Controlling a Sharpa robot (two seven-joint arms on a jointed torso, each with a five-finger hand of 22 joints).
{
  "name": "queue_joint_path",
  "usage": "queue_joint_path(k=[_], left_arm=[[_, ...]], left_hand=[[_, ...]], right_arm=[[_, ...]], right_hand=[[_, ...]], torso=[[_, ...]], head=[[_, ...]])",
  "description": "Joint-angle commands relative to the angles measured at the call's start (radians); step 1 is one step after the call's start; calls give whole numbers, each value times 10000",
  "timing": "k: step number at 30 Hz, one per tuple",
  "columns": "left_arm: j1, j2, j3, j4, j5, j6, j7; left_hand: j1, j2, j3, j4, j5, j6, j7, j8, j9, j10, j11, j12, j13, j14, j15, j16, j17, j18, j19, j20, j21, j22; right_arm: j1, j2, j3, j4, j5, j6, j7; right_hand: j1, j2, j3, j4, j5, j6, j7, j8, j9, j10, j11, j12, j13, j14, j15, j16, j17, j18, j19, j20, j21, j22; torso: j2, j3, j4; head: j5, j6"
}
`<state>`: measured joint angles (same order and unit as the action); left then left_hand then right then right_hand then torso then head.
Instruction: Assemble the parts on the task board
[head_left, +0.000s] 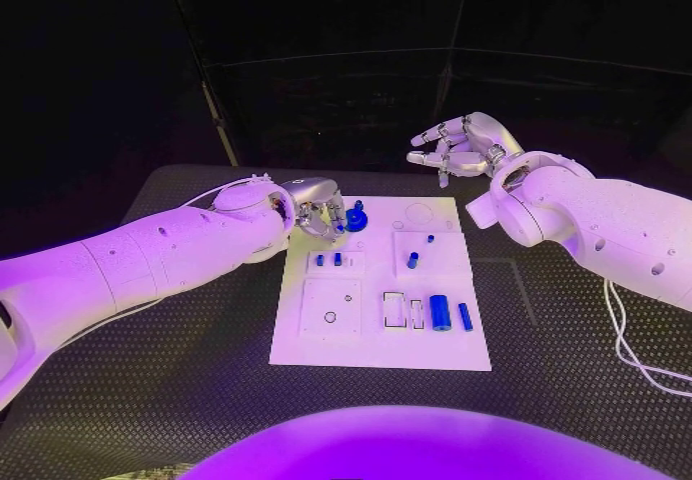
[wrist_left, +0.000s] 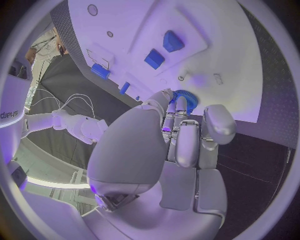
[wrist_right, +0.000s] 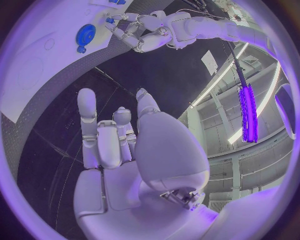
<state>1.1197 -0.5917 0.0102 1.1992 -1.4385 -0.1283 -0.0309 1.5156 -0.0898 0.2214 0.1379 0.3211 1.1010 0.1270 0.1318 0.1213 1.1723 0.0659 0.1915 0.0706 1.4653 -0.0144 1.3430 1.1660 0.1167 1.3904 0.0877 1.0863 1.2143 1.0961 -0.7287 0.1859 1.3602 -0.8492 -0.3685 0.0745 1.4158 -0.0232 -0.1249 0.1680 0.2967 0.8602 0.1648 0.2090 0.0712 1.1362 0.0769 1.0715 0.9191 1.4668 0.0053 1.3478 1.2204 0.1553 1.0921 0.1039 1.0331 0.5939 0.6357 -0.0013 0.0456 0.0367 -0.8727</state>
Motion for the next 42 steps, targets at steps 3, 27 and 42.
queue_joint_path(k=[3,27,42], left_arm=[[-75,-123,19,19,292,369,-244],[-169,4,23,-237,484,659,-359],[-171,99,22,-340,485,905,-451]], left_hand=[[-55,-42,70,-2,-65,76,-3,-70,7,84,-7,-75,-10,297,-8,29,-7,-146,49,1,43,19],[-74,-61,90,0,-64,81,-8,-83,1,101,-11,-101,-8,291,-9,15,-41,-144,43,2,41,25],[-104,-100,110,3,-67,58,1,-117,-15,97,-4,-148,-10,280,-3,-1,-78,-139,23,5,17,19]], right_arm=[[12,15,4,3,-21,55,85],[2,37,-9,-30,-21,69,85],[-9,42,-27,-36,-21,75,88]], right_hand=[[23,84,-42,-3,46,-62,-18,54,-8,-8,-16,46,12,195,-74,-14,11,147,29,17,-41,16],[26,108,-47,-1,49,-47,-22,73,-5,7,-20,62,14,199,-77,-15,13,146,41,16,-39,24],[26,108,-47,-1,49,-47,-22,73,-5,7,-20,62,14,199,-77,-15,13,146,41,16,-39,24]], torso=[[7,-5,-19],[21,-4,-27],[18,-3,-23]], head=[[40,1],[45,1],[44,1]])
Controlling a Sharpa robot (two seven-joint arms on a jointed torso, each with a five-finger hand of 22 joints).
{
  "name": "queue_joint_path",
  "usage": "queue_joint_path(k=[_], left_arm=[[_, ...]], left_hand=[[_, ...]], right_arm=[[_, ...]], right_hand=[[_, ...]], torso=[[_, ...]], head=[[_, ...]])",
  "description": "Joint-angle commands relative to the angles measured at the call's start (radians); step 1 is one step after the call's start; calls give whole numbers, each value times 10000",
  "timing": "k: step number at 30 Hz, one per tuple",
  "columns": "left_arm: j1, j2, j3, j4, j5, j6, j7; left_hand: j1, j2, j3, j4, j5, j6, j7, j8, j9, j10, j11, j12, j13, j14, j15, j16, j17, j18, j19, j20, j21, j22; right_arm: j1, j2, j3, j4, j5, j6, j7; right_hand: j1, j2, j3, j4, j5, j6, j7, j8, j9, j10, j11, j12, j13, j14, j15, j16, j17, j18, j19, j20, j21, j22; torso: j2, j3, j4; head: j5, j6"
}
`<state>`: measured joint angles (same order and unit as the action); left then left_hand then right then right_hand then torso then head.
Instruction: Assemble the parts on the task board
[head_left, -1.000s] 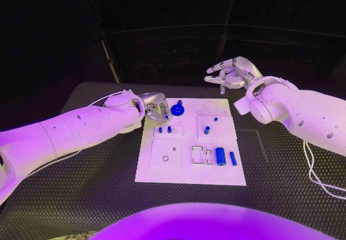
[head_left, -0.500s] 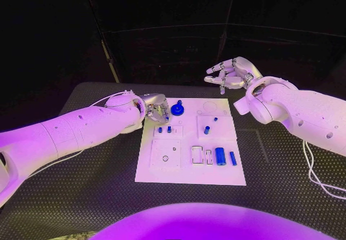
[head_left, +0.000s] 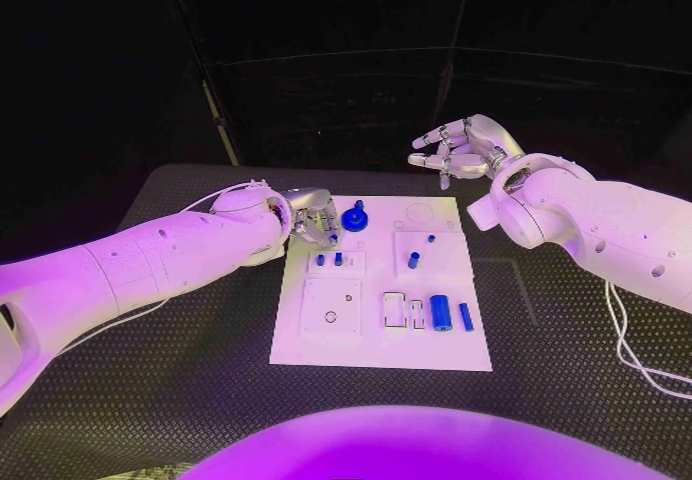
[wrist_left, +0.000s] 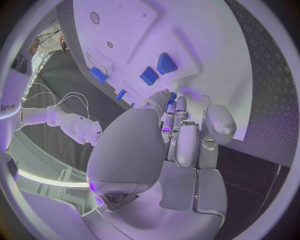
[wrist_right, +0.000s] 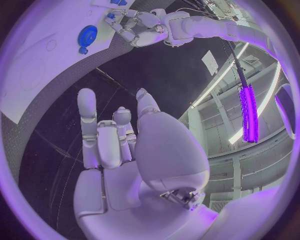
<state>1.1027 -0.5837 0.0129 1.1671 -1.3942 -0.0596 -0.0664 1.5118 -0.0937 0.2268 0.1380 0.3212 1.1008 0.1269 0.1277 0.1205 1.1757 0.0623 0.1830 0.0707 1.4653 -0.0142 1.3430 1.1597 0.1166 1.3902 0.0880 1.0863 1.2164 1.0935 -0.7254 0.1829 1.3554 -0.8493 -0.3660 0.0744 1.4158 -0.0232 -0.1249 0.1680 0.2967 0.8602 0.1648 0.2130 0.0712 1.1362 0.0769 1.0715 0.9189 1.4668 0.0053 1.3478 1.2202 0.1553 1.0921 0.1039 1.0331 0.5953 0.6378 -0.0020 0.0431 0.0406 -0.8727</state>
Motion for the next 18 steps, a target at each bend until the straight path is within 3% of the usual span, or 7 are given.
queue_joint_path(k=[1,5,11,18], left_arm=[[-1,28,-5,-30,48,211,-88],[-3,49,-5,-66,180,159,-85],[-4,49,-5,-104,258,102,-107],[-6,17,-5,-92,274,64,-146]], left_hand=[[-97,-91,71,13,-65,-17,29,-137,-34,42,49,-106,-15,276,8,-1,-23,-140,19,8,20,8],[-214,-261,231,65,-60,-909,72,-660,-321,51,29,-292,-10,267,5,9,-62,-129,-14,13,21,60],[-325,-413,316,112,-73,-1393,66,-675,-500,3,61,-456,-11,253,19,4,-119,-126,-44,28,-10,80],[-378,-463,324,134,-80,-1487,81,-667,-531,-13,77,-504,-9,246,29,-2,-145,-121,-63,37,-41,72]], right_arm=[[16,10,2,11,-20,50,90],[15,13,-1,6,-20,52,91],[13,9,-5,-1,-20,78,75],[12,-11,-10,-26,-87,244,-90]], right_hand=[[26,108,-47,-1,49,-47,-22,33,-5,7,-20,62,17,199,-77,-15,16,147,41,16,-39,10],[26,108,-47,-1,49,-47,-22,33,-5,7,-20,62,17,199,-77,-15,16,147,41,16,-39,10],[29,109,-47,-3,50,-47,-22,34,-5,2,-21,57,8,198,-77,-19,11,147,39,15,-43,5],[48,108,-53,-15,47,-56,-22,37,-7,-71,-22,-20,-98,192,-79,-38,-13,155,19,14,-73,-44]], torso=[[-6,4,2],[-2,5,4],[-7,6,3],[-9,-1,4]], head=[[4,1],[-6,1],[-8,1],[-15,1]])
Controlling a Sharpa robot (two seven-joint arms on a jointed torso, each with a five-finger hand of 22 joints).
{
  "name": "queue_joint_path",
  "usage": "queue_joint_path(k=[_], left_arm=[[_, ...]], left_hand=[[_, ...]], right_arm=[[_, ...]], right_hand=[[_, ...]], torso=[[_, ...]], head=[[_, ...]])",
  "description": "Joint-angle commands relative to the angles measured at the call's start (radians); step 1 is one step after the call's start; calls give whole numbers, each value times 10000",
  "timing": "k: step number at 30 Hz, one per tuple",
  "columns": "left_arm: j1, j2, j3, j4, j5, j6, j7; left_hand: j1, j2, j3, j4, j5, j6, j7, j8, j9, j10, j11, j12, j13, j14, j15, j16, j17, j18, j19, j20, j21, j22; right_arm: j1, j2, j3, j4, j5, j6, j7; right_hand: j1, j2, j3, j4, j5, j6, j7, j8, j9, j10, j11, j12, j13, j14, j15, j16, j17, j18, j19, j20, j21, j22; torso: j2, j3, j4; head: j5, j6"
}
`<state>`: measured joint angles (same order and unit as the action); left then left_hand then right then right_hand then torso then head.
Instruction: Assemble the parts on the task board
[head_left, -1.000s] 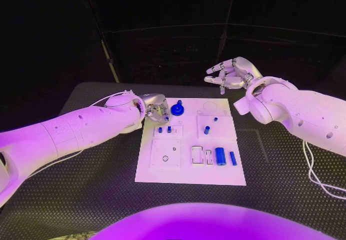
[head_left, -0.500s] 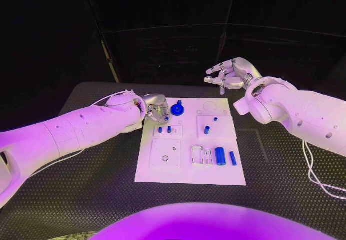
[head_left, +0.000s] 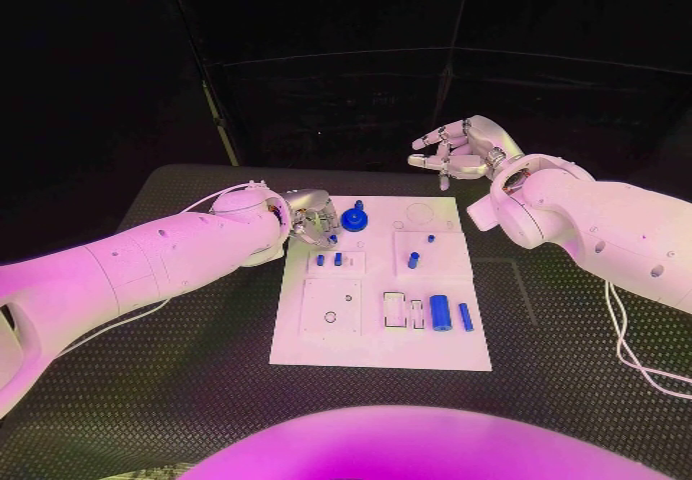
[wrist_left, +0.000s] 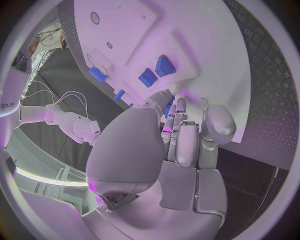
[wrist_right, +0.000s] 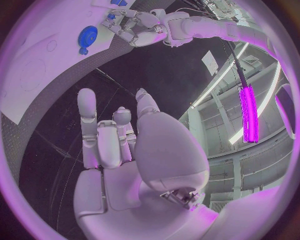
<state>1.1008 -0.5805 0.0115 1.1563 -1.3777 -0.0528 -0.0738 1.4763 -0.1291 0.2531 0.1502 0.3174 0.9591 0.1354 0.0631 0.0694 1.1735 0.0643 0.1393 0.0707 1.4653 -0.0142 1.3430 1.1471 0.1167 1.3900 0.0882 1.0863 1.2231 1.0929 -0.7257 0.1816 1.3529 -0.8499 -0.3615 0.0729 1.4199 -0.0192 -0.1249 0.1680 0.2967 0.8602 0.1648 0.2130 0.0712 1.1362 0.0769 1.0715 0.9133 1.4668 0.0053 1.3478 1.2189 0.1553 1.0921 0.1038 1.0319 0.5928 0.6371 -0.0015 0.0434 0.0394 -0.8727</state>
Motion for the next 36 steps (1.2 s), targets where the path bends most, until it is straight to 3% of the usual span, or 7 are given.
queue_joint_path(k=[1,5,9,14,22,27,36], left_arm=[[13,-24,8,24,109,-21,-73],[6,-73,9,68,147,-150,-48],[-4,-177,18,151,253,-294,-18],[-24,-438,142,330,496,-487,70],[-38,-1169,393,817,2495,-985,425],[-47,-1720,491,1242,4378,-1559,1124],[-138,-2555,532,2221,9046,-2222,3567]], left_hand=[[-31,-116,61,16,-43,-86,-1,-22,-24,8,59,-75,-9,245,30,-3,-22,-120,-63,36,-45,3],[-72,-160,69,30,-45,-237,-5,-27,-49,1,68,-119,-3,233,41,-15,-61,-111,-88,45,-91,-13],[-103,-192,67,40,-48,-343,-16,-27,-57,-20,79,-157,-2,220,48,-32,-104,-101,-111,52,-139,-35],[-95,-180,114,33,-41,-205,15,65,-20,-32,87,-201,4,192,57,-70,-184,-80,-161,63,-242,-89],[-70,-177,182,7,-37,-23,69,141,5,-22,104,-238,16,142,71,-136,-311,-41,-262,76,-444,-203],[-39,-118,291,-18,-34,231,113,247,33,98,124,-213,46,92,86,-190,-421,-1,-370,89,-653,-317],[-105,-80,407,-64,-47,816,157,474,72,403,139,-106,119,-173,102,-595,-1113,170,-809,107,-1547,-854]], right_arm=[[18,-15,3,-9,-98,243,-117],[17,-45,0,-52,-326,387,-258],[12,-96,-2,-101,-912,656,-458],[-9,-257,-3,-115,-2520,1239,-899],[-213,-610,-4,76,-5214,1639,-1480],[-449,-789,-4,386,-7033,1653,-1781],[-847,-893,-3,815,-8846,1705,-2166]], right_hand=[[14,69,-54,-19,46,-62,-21,37,-8,-110,-21,-62,-92,192,-79,-40,-1,156,17,14,-66,-24],[155,168,-38,-60,35,-25,-35,107,-1,-1248,-30,-1480,-1701,181,-92,-80,-20,168,-12,11,-154,-131],[447,299,51,-90,-51,245,-81,222,8,-1582,-76,-2811,-2709,140,-126,-240,-192,186,-27,-32,-256,-253],[1116,352,396,-278,-452,758,-106,185,-20,-1447,-84,-4803,-4312,170,-173,-468,-410,173,109,-85,-231,-189],[1369,108,775,-246,-549,1271,-120,-92,-48,-823,-30,-6964,-6020,315,-121,-353,-173,71,498,-57,202,450],[1402,-21,874,-227,-553,1370,-140,-255,-55,-776,0,-7428,-6417,369,-103,-225,7,28,630,-45,386,731],[1379,-206,995,-162,-526,1434,-105,-485,-56,-763,74,-7928,-6902,419,-49,-63,221,-32,792,-1,638,1105]], torso=[[-4,-6,3],[-7,-13,8],[-6,-11,4],[-14,-17,11],[-18,-12,-3],[-12,-20,10],[-7,-22,-8]], head=[[-6,1],[-23,1],[-33,1],[-70,1],[-142,1],[-349,1],[-664,1]])
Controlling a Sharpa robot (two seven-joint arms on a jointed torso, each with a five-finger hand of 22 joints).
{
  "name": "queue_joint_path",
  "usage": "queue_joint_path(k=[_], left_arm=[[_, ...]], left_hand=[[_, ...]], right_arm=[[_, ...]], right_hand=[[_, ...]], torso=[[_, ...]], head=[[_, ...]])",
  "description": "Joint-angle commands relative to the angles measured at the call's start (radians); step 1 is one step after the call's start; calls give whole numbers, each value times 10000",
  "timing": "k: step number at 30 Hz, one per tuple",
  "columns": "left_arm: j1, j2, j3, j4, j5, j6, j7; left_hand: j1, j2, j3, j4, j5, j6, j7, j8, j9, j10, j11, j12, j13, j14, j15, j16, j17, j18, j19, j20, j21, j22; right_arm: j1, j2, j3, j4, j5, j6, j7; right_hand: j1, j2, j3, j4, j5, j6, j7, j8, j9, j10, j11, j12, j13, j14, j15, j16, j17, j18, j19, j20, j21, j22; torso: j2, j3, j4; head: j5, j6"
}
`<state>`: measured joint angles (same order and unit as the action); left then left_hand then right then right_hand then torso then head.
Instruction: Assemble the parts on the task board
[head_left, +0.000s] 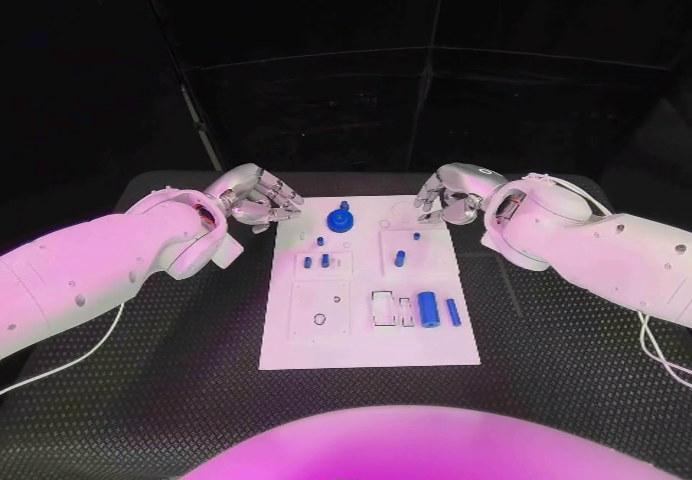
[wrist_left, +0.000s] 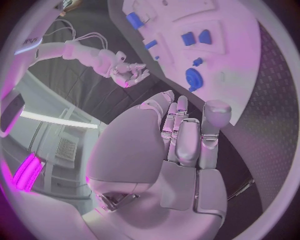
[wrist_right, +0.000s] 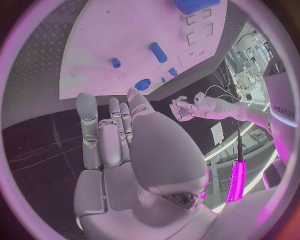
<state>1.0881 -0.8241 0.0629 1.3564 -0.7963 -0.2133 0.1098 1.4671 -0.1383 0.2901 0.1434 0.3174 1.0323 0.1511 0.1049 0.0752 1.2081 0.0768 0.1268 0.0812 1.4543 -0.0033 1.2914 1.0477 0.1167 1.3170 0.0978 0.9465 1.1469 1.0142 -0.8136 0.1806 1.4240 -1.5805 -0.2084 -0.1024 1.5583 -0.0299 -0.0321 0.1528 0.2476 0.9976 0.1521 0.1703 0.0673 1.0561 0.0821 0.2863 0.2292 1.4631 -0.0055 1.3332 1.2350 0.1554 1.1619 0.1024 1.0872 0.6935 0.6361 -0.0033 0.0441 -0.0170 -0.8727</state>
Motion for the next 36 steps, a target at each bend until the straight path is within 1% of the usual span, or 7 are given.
queue_joint_path(k=[1,5,10,19,22,27,36], left_arm=[[-26,-176,19,293,3587,-604,1903],[-82,-347,21,530,4357,-560,2298],[-135,-437,21,700,4687,-476,2568],[-177,-462,22,766,4998,-477,2747],[-183,-451,22,765,5092,-477,2776],[-189,-442,22,783,5139,-485,2804],[-195,-437,22,795,5158,-482,2811]], left_hand=[[-33,6,34,8,-50,106,7,59,11,50,22,10,12,-91,-2,-116,-177,185,-126,14,-242,-147],[-81,-11,46,-7,-50,145,48,34,-19,-17,63,-43,4,-319,31,-443,-689,292,-448,43,-871,-534],[-89,-14,63,-32,-50,149,69,7,-39,-58,84,-72,1,-447,53,-610,-943,344,-620,63,-1199,-730],[-84,-7,80,-51,-48,143,81,-13,-50,-76,94,-83,2,-504,63,-673,-1036,366,-700,74,-1345,-815],[-81,-4,85,-56,-47,143,84,-16,-52,-77,95,-84,2,-508,65,-674,-1036,368,-708,75,-1360,-822],[-74,1,91,-62,-46,144,86,-18,-53,-77,96,-84,3,-511,66,-672,-1032,369,-714,77,-1369,-826],[-63,5,100,-73,-45,145,89,-21,-54,-77,98,-84,4,-516,66,-674,-1033,372,-725,79,-1388,-836]], right_arm=[[-88,-14,6,122,-1632,197,-445],[-201,11,7,169,-1834,279,-509],[-305,103,7,151,-1918,339,-517],[-368,310,7,-64,-1952,424,-484],[-376,409,6,-193,-1955,500,-458],[-425,514,4,-324,-1956,673,-427],[-521,666,-1,-497,-1956,943,-403]], right_hand=[[-12,-122,83,1,-35,58,35,-93,-17,41,32,-131,-121,470,70,120,103,-58,165,21,178,247],[-39,-192,128,33,-35,27,83,-211,-21,16,82,-298,-302,481,106,106,42,-108,311,51,387,556],[-58,-252,178,52,-37,3,121,-324,-19,-50,135,-463,-487,484,145,129,42,-115,323,86,453,626],[-24,-227,275,50,-28,57,121,-375,-8,-54,146,-561,-628,492,161,179,90,-120,338,107,516,702],[51,-179,410,31,-80,120,101,-409,-3,5,139,-616,-737,491,153,200,102,-121,336,111,555,743],[197,-95,757,3,-376,323,52,-434,12,216,91,-700,-938,506,117,285,188,-136,371,88,675,898],[235,-142,1138,-1,-422,518,23,-482,11,457,51,-824,-1150,523,88,373,269,-160,416,57,819,1077]], torso=[[3,6,-10],[11,10,-3],[11,15,-3],[18,10,-13],[26,10,4],[18,6,-4],[15,8,-4]], head=[[-126,1],[-149,1],[-128,1],[-162,1],[-185,1],[-182,1],[-188,1]])
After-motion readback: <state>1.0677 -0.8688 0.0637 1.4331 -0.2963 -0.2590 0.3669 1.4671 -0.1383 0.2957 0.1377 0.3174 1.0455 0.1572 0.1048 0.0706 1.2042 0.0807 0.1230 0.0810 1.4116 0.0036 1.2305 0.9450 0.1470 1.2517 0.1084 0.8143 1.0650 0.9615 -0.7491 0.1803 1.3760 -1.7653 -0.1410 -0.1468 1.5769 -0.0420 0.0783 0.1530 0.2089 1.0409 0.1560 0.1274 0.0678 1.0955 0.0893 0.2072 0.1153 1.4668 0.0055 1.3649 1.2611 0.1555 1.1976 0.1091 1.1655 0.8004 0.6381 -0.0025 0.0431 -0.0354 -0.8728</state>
